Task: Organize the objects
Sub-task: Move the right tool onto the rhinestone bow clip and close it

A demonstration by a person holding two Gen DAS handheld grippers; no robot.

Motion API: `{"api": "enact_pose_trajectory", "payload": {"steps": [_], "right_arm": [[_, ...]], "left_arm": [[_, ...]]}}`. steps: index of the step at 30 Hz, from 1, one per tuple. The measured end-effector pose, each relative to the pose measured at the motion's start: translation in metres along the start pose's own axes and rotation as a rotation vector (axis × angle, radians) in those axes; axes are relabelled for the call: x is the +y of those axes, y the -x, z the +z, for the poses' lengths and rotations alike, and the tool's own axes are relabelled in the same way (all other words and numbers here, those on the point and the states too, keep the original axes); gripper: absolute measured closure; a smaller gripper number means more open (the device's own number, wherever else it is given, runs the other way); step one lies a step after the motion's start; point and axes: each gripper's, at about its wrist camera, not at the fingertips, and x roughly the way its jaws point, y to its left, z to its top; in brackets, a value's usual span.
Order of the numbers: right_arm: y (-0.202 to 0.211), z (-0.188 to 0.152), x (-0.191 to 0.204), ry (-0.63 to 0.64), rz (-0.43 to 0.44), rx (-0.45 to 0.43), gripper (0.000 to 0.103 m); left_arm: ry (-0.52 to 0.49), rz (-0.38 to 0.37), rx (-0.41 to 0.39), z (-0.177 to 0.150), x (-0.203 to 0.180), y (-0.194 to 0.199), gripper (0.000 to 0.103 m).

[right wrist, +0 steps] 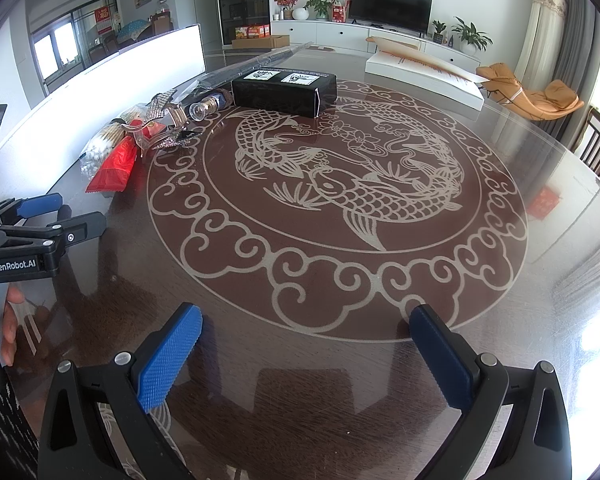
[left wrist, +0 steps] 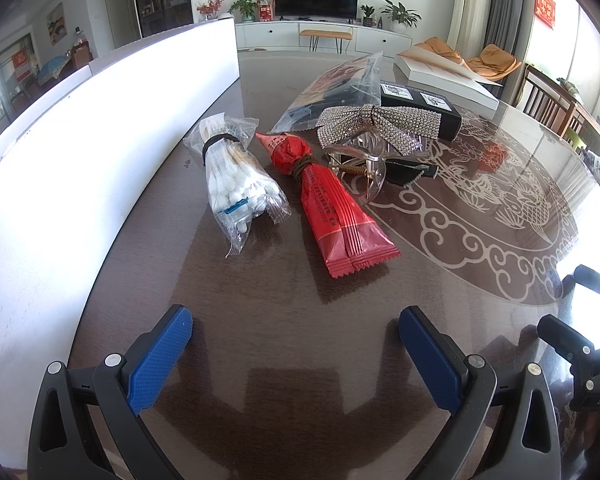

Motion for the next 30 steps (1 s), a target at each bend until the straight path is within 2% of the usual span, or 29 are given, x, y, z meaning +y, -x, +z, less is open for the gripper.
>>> {"api": "enact_pose_trajectory", "payload": {"steps": [5, 11, 14, 16, 18, 21, 24, 25, 27, 30], "right_arm": [[0.0, 0.0, 0.0, 0.0, 0.0, 0.0, 0.0], [-0.003, 0.005, 0.001, 0.02, 0.019, 0.005, 0.0], [-0.016, 0.036, 0.009, 0.073, 0.067, 0.037, 0.0], [-0.013, 0.068, 0.018, 0.09, 0.136, -0.024, 0.0], [-0.016, 0.102, 0.04, 0.17, 0.201, -0.051, 0.0], [-0.037, 0.14, 0.083, 0.301, 0.233, -0.015, 0.0], [-0.058, 0.159, 0.114, 0.38, 0.271, 0.02, 0.002], [-0.064, 0.161, 0.121, 0.404, 0.274, 0.033, 0.006], [-0.076, 0.161, 0.128, 0.422, 0.292, 0.084, 0.045], [-0.067, 0.155, 0.118, 0.359, 0.296, 0.056, 0.049]], "left_arm": [[0.062, 0.042, 0.051, -0.007, 0.008, 0.006, 0.0], [0.15, 0.098, 0.045, -0.005, 0.027, 0.005, 0.0], [0.158, 0.106, 0.034, -0.005, 0.029, 0.004, 0.0], [0.161, 0.108, 0.03, -0.004, 0.031, 0.004, 0.0], [0.163, 0.111, 0.025, -0.005, 0.03, 0.002, 0.0], [0.163, 0.112, 0.02, -0.004, 0.029, 0.001, 0.0], [0.162, 0.112, 0.018, -0.005, 0.028, 0.001, 0.0], [0.161, 0.112, 0.018, -0.005, 0.028, 0.001, 0.0], [0.162, 0.112, 0.018, -0.006, 0.028, 0.002, 0.0], [0.162, 0.112, 0.018, -0.006, 0.028, 0.002, 0.0]]}}
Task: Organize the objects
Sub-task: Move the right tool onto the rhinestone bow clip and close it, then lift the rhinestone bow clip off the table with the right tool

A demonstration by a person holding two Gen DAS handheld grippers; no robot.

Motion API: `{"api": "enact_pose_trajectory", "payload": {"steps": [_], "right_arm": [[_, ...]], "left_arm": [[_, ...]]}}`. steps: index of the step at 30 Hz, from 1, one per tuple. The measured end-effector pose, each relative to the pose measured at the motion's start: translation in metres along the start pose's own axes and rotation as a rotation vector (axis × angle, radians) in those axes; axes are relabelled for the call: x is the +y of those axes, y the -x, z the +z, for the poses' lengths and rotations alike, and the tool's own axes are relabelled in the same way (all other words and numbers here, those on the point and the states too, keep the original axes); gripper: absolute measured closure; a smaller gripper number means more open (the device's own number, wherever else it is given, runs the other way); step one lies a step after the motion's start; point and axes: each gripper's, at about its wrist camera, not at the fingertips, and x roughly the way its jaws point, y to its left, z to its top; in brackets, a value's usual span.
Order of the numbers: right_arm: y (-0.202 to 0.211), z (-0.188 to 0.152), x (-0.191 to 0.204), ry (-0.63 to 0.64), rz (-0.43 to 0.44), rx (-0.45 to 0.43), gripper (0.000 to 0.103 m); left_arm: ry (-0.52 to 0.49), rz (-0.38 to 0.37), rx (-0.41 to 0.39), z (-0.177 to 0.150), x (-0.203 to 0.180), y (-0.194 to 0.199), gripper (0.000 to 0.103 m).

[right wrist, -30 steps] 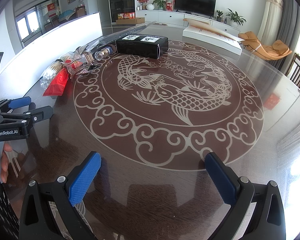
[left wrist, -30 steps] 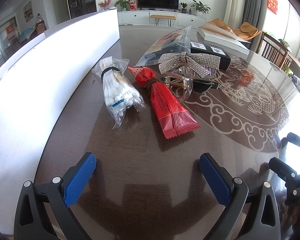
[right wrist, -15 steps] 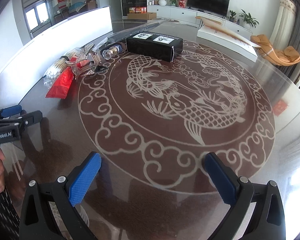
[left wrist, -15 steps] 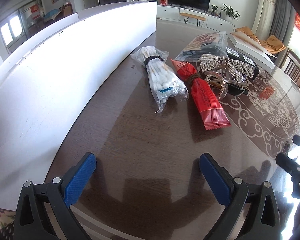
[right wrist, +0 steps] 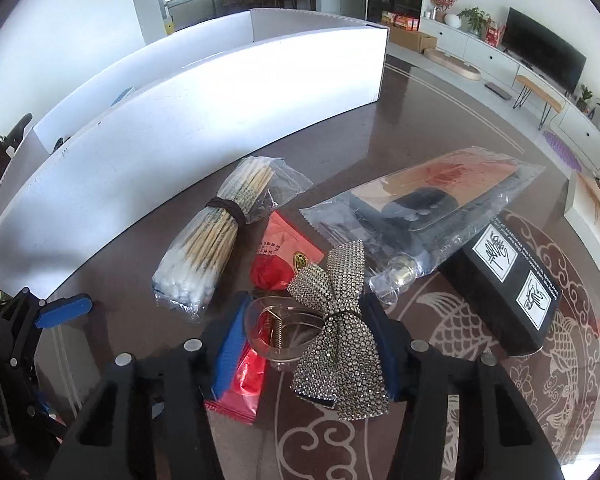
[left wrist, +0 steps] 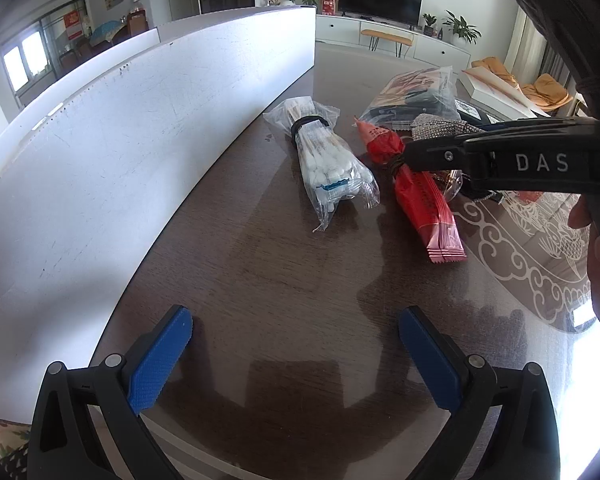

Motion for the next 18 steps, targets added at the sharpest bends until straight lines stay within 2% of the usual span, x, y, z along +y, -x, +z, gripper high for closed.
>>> {"api": "enact_pose_trajectory", "payload": {"steps": [3, 11, 13, 14, 15, 18], "right_arm": [[0.019, -0.028, -0.01, -0.061, -0.023, -0.02, 0.05], [0.091, -0.139, -0.039, -0.213, -0.17, -0.092, 0.048], [0.103, -0.156, -0.038, -0.232, -0.195, -0.11, 0.033], [0.106, -0.162, -0.039, -0.243, -0.214, -0.125, 0.016], [0.109, -0.169, -0.038, -0.253, -0.232, -0.147, 0.007], [0.109, -0.18, -0.037, -0.272, -0.257, -0.156, 0.006]], "left_arm": [[0.0, 0.0, 0.0, 0.0, 0.0, 0.0, 0.0], [0.0, 0.0, 0.001, 0.0, 0.001, 0.0, 0.0], [-0.001, -0.002, 0.005, 0.0, 0.001, 0.001, 0.0], [-0.003, -0.004, 0.009, 0.0, 0.001, 0.001, 0.0], [-0.006, -0.008, 0.014, 0.0, 0.001, 0.001, 0.0], [-0.001, -0.074, 0.013, -0.001, 0.003, 0.006, 0.0]]}}
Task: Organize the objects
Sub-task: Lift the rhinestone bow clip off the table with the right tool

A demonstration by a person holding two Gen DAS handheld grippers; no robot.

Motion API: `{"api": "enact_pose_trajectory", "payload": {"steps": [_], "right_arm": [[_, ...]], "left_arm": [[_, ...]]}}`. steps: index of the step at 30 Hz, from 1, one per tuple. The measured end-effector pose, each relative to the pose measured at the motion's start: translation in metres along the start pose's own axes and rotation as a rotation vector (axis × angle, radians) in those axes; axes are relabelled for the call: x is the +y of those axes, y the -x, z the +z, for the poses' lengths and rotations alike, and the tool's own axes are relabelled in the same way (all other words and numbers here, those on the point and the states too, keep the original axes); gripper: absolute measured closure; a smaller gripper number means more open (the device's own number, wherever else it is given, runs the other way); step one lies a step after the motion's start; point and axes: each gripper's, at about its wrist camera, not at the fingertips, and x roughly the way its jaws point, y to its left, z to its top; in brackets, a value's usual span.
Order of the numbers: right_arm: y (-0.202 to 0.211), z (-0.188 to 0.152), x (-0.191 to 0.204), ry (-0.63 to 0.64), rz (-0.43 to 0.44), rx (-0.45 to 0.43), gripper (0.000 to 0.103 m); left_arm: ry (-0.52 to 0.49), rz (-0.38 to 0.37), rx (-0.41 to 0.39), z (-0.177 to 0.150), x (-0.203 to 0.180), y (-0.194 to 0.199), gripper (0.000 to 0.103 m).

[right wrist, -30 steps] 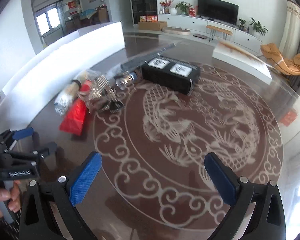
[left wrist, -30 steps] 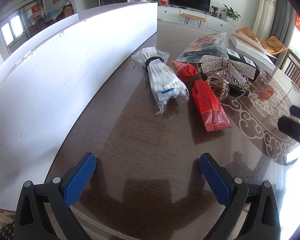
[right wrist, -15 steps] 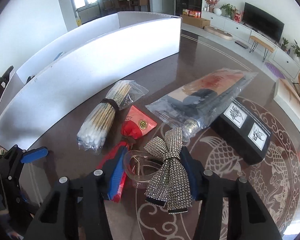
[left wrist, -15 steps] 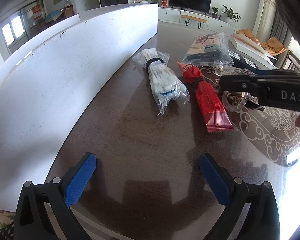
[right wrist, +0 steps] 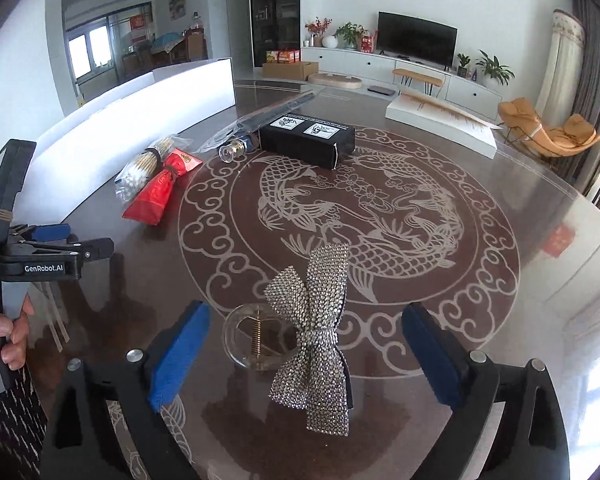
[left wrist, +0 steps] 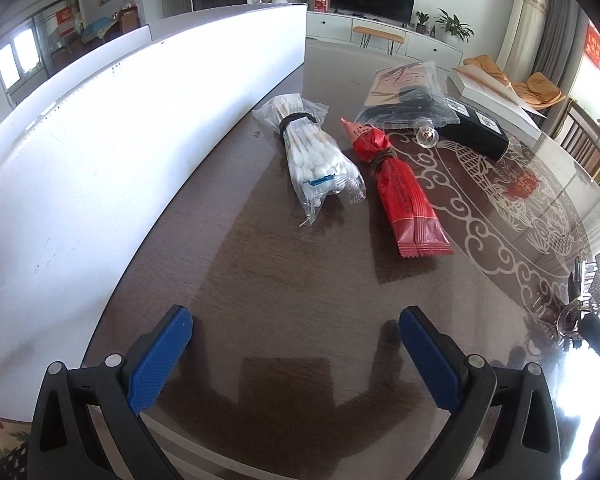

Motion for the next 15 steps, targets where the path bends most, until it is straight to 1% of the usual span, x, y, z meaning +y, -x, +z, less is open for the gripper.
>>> {"api": "enact_pose_trajectory", "payload": {"steps": [2, 5, 7, 9, 11, 13, 15], "right_arm": [[-0.003, -0.007, -0.001, -0.01, -0.006, 0.011, 0.006], [-0.002, -0.017, -0.002, -0.016, 0.0, 0.008, 0.006], [0.001, -0.017, -0.002, -0.012, 0.002, -0.013, 0.006], [0.002, -0.017, -0.001, -0.011, 0.005, -0.019, 0.006], [-0.003, -0.017, -0.002, -0.015, -0.01, 0.003, 0.006], [-0.007, -0.017, -0.003, -0.022, -0.009, 0.023, 0.006], [-0.008, -0.017, -0.005, -0.031, -0.01, 0.023, 0.006]], "left_arm": [[0.031, -0.076, -0.013, 0.001, 0.005, 0.006, 0.0], [0.097, -0.127, -0.053, 0.002, 0.017, 0.014, 0.0], [0.148, -0.182, -0.076, 0.004, 0.026, 0.021, 0.0], [0.168, -0.231, -0.117, 0.005, 0.027, 0.029, 0.0], [0.145, -0.23, -0.14, 0.013, 0.023, 0.032, 0.0], [0.133, -0.22, -0.131, 0.029, 0.016, 0.027, 0.0], [0.141, -0.208, -0.117, 0.043, 0.01, 0.02, 0.0]]}}
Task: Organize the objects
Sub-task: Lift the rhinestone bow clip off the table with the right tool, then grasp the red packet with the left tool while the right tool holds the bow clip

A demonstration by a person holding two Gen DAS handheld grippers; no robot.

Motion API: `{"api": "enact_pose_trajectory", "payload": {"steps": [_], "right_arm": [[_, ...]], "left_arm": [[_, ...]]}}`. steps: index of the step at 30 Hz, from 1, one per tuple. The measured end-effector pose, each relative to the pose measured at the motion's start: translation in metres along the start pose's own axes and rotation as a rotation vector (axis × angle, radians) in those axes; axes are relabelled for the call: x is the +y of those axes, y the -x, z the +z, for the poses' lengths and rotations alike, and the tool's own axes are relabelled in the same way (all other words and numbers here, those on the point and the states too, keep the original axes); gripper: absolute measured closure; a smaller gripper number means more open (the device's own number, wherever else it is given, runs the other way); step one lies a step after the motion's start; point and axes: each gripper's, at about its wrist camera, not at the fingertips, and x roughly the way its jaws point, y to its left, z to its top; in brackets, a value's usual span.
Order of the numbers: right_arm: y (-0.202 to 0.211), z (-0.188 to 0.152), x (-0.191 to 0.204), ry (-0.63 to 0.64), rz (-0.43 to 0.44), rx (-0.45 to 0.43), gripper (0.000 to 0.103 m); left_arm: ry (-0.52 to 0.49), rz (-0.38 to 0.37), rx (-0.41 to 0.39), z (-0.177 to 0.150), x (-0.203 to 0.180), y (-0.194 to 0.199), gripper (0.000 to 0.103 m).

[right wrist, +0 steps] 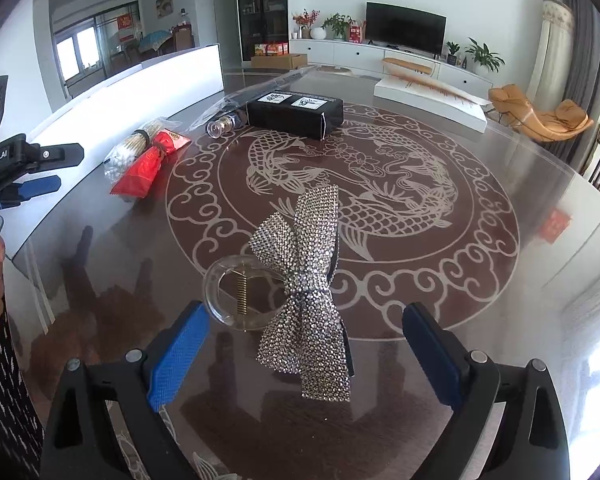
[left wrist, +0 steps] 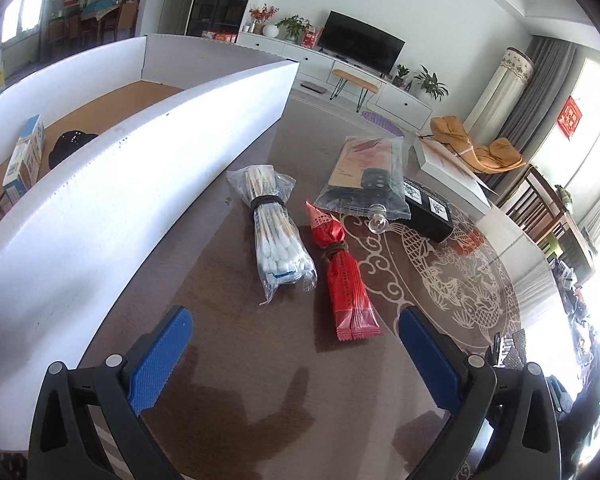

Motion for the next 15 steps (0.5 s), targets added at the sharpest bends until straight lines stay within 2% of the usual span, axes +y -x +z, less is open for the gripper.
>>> {"api": "enact_pose_trajectory", "payload": {"steps": [2, 5, 8, 13, 15], "right_arm": [[0.0, 0.0, -0.002, -0.007, 0.001, -0.002, 0.006], [0.0, -0.001, -0.003, -0.013, 0.007, 0.003, 0.006], [0.002, -0.001, -0.004, -0.017, 0.014, -0.005, 0.006], [0.003, -0.001, -0.005, -0.026, 0.02, -0.013, 0.006], [0.004, -0.001, -0.005, -0.028, 0.022, -0.016, 0.006]], "left_arm": [[-0.008, -0.015, -0.005, 0.008, -0.011, -0.005, 0.008], [-0.12, -0.016, 0.015, 0.012, -0.048, -0.016, 0.008], [-0.264, 0.075, 0.071, 0.012, -0.089, -0.043, 0.008], [-0.216, 0.192, 0.167, 0.014, -0.093, -0.087, 0.008], [-0.191, 0.21, 0.193, 0.013, -0.088, -0.098, 0.009]]}}
